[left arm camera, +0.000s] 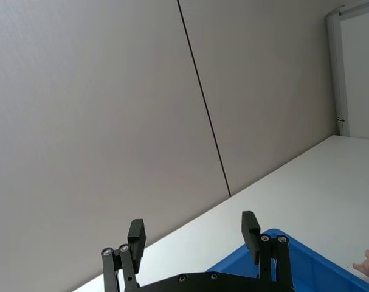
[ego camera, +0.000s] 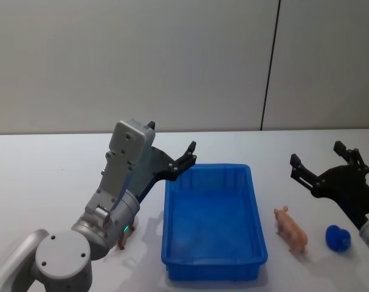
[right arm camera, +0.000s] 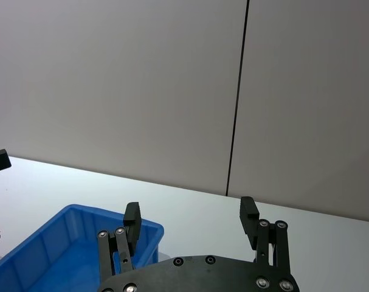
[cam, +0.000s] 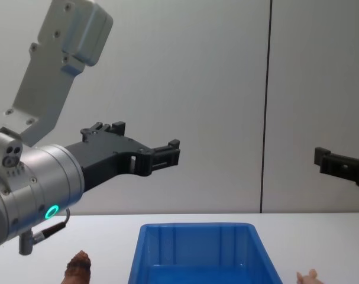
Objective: Pick up the two dolls from the table and place them into the box.
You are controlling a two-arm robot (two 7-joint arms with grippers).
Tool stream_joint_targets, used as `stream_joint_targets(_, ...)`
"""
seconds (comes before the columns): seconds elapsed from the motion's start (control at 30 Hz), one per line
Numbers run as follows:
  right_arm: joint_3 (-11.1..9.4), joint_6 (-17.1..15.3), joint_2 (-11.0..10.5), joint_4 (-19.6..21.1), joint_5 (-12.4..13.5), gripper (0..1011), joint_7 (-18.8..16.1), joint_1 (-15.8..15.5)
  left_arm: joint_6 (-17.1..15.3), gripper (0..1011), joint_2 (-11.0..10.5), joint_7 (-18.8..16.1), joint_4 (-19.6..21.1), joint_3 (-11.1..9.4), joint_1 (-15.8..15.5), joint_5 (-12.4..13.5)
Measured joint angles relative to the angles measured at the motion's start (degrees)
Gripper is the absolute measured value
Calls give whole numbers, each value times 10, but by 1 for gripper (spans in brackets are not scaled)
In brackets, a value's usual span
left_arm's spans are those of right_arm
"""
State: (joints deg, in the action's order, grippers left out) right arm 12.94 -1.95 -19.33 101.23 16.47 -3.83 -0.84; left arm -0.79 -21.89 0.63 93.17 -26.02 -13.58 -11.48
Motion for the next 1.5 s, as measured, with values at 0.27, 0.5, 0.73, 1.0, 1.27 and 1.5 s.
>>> stream_joint_targets(0.27, 0, 0, 0, 0, 0, 1001, 0, 0, 0, 1001, 0, 0, 0, 0, 0, 0)
stream_joint_targets(0.5, 0, 0, 0, 0, 0, 1001, 0, 0, 0, 1001, 0, 0, 0, 0, 0, 0)
stream_joint_targets(0.73, 0, 0, 0, 0, 0, 1001, -1, 0, 0, 1001, 0, 0, 0, 0, 0, 0)
stream_joint_targets(1.0, -12, 1, -16, -8, 15, 1001, -19, -3, 0, 1001, 0, 0, 0, 0, 0, 0)
stream_joint_targets(1.27, -29, -4, -40, -24, 31, 1001, -45, -10, 0, 1001, 0, 0, 0, 0, 0, 0)
stream_joint_targets(1.5, -41, -17, -59, -42, 34, 1001, -63, -19, 0, 1001, 0, 0, 0, 0, 0, 0)
